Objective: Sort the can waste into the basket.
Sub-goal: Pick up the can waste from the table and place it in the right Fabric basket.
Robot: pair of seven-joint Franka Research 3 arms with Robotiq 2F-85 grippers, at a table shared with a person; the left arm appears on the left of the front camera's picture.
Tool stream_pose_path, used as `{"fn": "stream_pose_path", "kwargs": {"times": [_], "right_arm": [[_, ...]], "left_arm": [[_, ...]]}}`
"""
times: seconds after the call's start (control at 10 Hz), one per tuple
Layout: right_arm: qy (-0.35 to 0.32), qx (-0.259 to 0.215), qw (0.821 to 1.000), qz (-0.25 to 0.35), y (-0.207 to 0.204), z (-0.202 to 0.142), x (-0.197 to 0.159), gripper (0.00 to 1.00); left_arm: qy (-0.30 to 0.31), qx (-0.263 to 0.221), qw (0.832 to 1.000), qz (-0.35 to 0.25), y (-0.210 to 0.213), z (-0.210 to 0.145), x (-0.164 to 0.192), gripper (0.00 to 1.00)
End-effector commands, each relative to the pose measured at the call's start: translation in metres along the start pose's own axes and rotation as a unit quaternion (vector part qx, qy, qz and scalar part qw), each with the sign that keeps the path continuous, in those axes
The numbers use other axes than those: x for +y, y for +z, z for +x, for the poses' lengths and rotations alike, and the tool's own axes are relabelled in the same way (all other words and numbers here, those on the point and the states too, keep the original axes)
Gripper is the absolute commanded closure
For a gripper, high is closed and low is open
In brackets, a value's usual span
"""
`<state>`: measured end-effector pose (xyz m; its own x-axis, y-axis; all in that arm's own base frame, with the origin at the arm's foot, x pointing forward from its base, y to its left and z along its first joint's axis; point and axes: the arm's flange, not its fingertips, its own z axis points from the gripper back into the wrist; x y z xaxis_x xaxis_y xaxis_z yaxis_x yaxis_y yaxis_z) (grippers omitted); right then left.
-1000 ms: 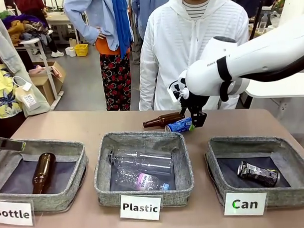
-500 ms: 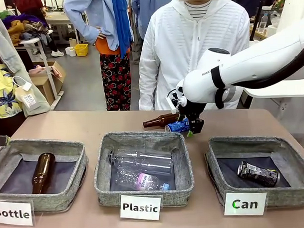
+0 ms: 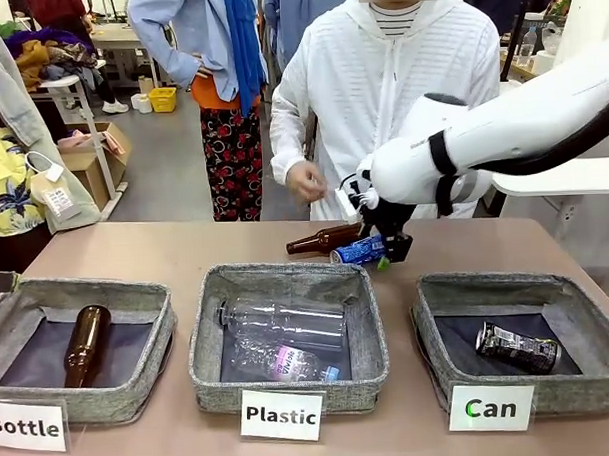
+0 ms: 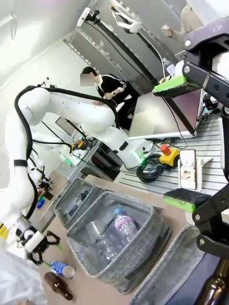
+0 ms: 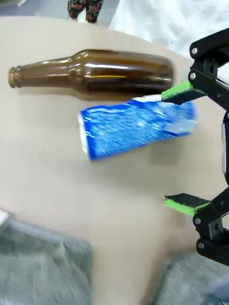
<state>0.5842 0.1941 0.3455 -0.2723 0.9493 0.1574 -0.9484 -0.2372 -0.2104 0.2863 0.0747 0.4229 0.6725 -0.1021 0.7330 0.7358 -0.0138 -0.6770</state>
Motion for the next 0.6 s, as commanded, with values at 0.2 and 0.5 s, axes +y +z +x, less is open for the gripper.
{"fn": "stream_pose_path", "kwargs": {"times": [0.2, 0.5], "right_arm": [[-0.1, -0.062, 0.992, -0.039, 0.183, -0.057, 0.166, 0.0], [-0.367, -0.302, 0.879, -0.032, 0.187, -0.136, 0.279, 0.0]], "left_arm": [[-0.001, 0.001, 1.0, -0.003, 0.0, 0.001, -0.003, 0.0], [-0.001, 0.001, 1.0, -0.003, 0.0, 0.001, -0.003, 0.0]]}}
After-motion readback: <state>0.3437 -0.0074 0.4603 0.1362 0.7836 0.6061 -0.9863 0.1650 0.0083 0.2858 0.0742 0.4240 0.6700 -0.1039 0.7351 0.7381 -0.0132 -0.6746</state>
